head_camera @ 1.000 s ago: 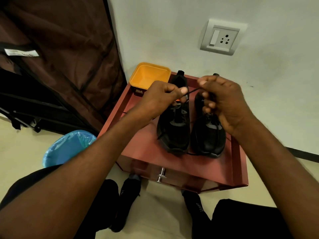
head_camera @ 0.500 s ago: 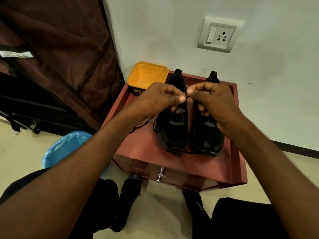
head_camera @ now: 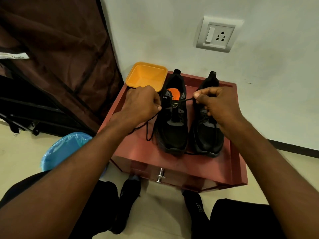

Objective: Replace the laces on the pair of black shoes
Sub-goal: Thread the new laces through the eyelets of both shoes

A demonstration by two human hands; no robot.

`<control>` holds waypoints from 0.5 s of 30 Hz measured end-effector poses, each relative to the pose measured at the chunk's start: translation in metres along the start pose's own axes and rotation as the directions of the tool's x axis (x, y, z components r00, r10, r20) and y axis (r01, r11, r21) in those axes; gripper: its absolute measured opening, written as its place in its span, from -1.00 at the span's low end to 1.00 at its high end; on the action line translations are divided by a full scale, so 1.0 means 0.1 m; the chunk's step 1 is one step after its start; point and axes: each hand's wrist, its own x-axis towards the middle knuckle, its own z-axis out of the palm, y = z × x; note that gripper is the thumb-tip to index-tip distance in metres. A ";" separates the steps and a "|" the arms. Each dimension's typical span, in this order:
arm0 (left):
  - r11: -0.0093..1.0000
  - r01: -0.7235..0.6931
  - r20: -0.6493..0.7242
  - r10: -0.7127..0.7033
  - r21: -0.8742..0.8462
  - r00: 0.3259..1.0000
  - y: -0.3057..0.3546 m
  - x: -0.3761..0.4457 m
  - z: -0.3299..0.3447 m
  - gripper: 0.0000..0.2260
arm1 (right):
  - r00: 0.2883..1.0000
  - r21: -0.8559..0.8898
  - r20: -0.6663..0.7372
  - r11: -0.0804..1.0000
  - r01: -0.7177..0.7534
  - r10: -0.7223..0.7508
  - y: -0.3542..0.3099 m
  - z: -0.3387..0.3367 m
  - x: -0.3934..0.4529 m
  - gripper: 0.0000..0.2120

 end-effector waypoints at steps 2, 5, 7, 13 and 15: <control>0.999 -0.004 -0.004 0.005 0.049 1.000 -0.02 0.00 -0.01 -0.92 | 1.000 -0.064 0.027 0.998 0.003 -0.001 0.04 0.01 0.00 -0.90; 0.912 -0.036 0.088 0.078 -0.409 0.993 0.07 0.02 0.05 -0.71 | 0.981 -0.090 0.190 0.994 0.055 -0.037 0.00 0.10 -0.05 -0.87; 0.841 -0.084 0.083 0.152 -0.534 0.985 0.14 0.04 0.10 -0.77 | 0.976 -0.048 0.203 0.995 0.091 -0.080 -0.03 0.14 -0.06 -0.91; 0.878 -0.048 0.017 0.063 -0.476 0.998 0.14 0.05 0.19 -0.92 | 0.994 -0.038 0.088 0.997 0.068 -0.064 0.05 0.18 0.02 -0.90; 0.875 -0.038 0.024 0.056 -0.483 0.998 0.13 0.06 0.21 -0.84 | 0.987 -0.070 0.143 0.994 0.089 -0.078 0.07 0.22 0.01 -0.88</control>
